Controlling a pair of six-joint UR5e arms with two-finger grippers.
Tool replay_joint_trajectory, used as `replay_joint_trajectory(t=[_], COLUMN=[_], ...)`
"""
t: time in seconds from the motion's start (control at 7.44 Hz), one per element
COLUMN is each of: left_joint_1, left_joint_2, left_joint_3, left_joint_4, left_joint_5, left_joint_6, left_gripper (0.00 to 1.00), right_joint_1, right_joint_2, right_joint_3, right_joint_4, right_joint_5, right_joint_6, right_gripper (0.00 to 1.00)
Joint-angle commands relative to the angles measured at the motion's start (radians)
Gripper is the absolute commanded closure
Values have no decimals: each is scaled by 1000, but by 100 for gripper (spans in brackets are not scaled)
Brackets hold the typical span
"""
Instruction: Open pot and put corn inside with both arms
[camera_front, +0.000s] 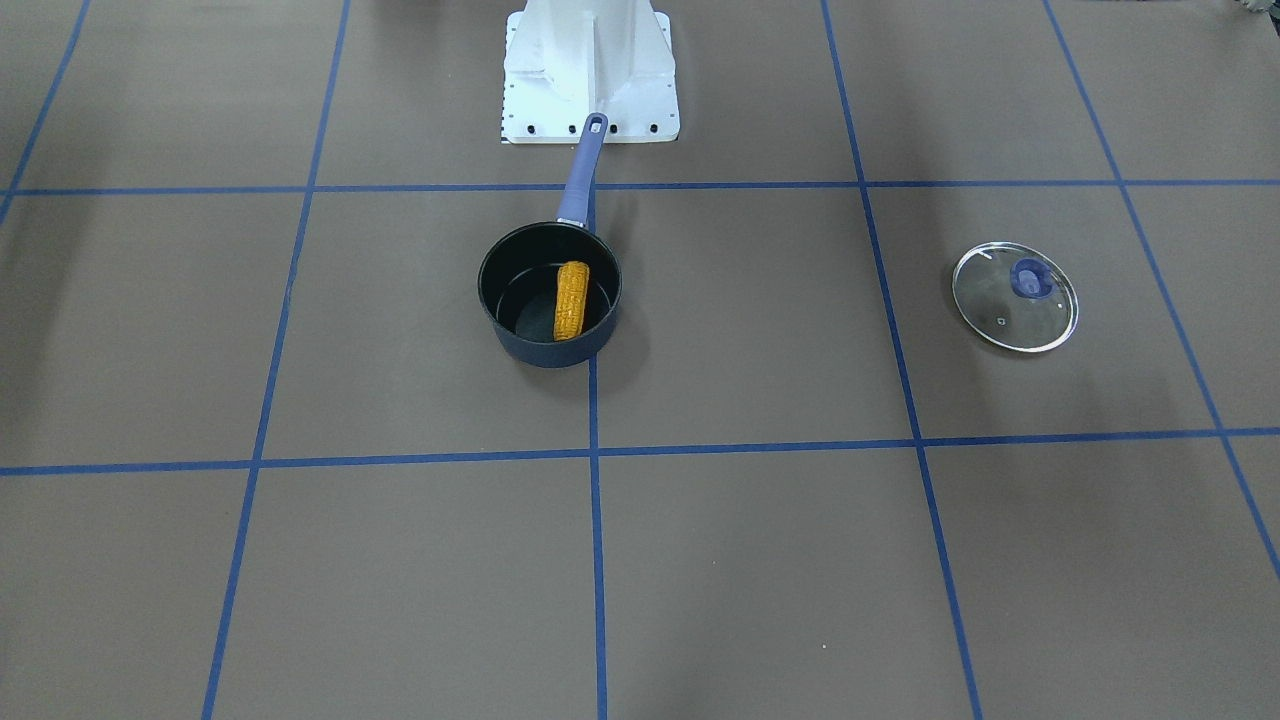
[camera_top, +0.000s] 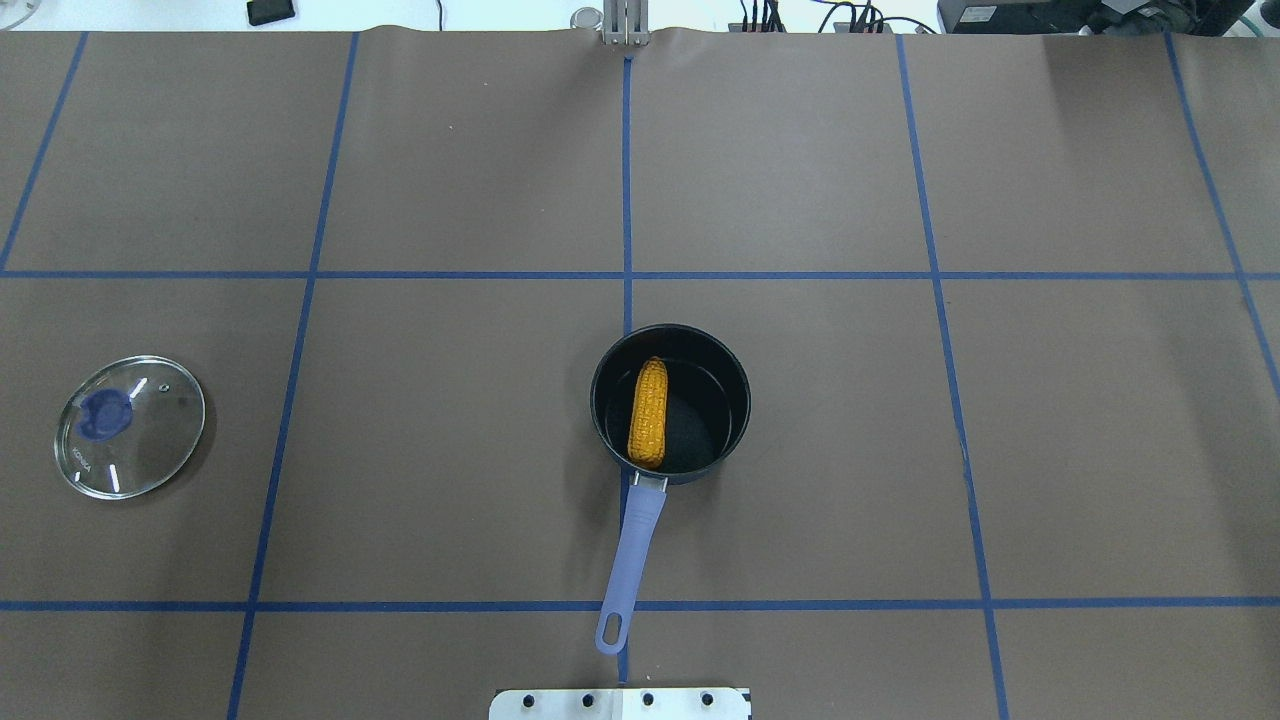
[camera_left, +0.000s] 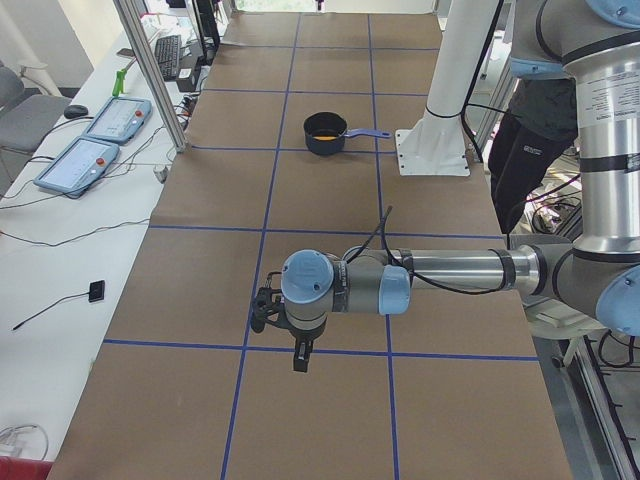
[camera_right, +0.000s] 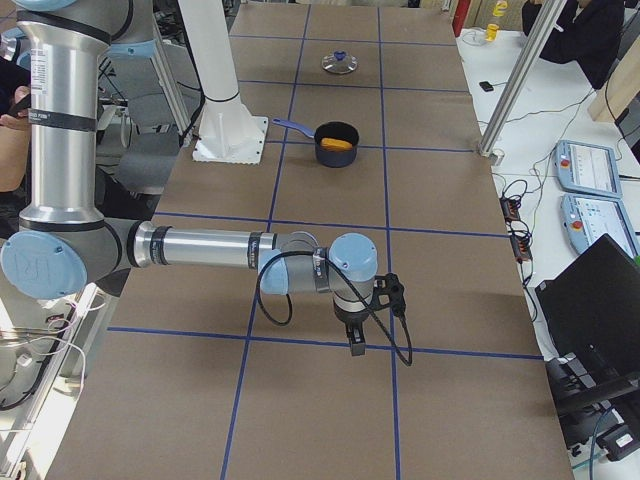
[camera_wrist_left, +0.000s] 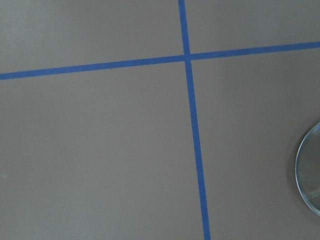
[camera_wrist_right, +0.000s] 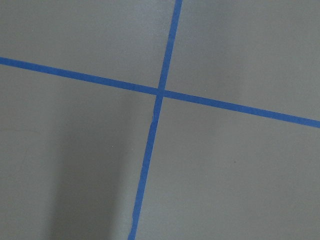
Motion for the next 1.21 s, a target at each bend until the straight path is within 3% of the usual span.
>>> replay_joint_trajectory(t=[0.0, 1.07], left_joint_1=[0, 0], left_joint_2=[2, 2], left_joint_3=[1, -1], left_joint_4=[-1, -1], left_joint_5=[0, 0], left_joint_6=[0, 0], left_gripper=[2, 2], right_joint_1=[-3, -25], right_joint_2=[-2, -4], right_joint_3=[1, 0], right_joint_4=[1, 1], right_joint_5=[6, 23], right_joint_6=[-9, -9], right_gripper=[0, 0])
